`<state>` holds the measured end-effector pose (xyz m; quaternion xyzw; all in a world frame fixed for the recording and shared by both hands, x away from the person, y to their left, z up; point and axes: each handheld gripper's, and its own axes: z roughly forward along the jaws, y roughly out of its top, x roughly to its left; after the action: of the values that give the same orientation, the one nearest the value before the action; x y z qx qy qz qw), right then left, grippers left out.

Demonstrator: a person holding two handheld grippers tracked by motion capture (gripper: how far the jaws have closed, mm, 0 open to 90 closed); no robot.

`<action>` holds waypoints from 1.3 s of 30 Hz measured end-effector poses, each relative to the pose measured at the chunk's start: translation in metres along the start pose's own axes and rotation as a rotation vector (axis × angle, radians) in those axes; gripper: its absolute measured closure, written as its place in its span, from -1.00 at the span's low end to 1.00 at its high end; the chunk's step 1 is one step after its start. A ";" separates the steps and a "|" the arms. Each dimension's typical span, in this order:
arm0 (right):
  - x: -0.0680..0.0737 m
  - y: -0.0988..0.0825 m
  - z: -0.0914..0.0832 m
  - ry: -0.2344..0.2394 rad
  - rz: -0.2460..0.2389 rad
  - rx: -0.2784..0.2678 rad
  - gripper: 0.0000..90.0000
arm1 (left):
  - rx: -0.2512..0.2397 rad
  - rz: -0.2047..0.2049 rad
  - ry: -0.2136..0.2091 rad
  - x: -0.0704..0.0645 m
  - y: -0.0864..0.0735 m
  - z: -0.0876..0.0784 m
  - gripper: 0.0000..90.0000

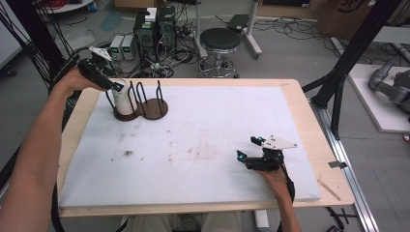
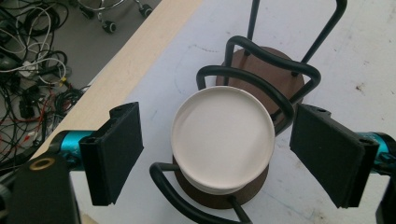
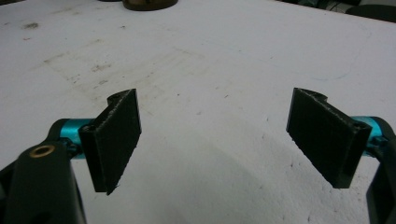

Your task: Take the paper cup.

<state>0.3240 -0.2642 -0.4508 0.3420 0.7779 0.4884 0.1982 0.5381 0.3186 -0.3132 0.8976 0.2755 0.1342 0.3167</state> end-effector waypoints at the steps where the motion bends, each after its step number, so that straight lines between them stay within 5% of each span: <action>1: 0.000 0.000 0.000 0.001 0.003 0.001 -0.60 | 0.002 0.001 0.002 0.000 0.000 0.001 -0.61; 15: 0.000 0.000 0.000 0.002 0.010 0.002 -0.60 | 0.066 0.016 0.010 -0.001 0.002 0.014 -0.57; 24: 0.000 0.000 0.000 0.000 -0.001 0.000 -0.60 | 0.096 0.020 0.005 -0.001 0.003 0.019 -0.38; 39: 0.000 0.000 0.000 0.002 -0.002 0.001 -0.60 | 0.105 0.021 0.012 -0.003 0.004 0.019 -0.26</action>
<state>0.3247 -0.2642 -0.4508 0.3409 0.7788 0.4882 0.1974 0.5453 0.3046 -0.3255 0.9150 0.2746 0.1283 0.2662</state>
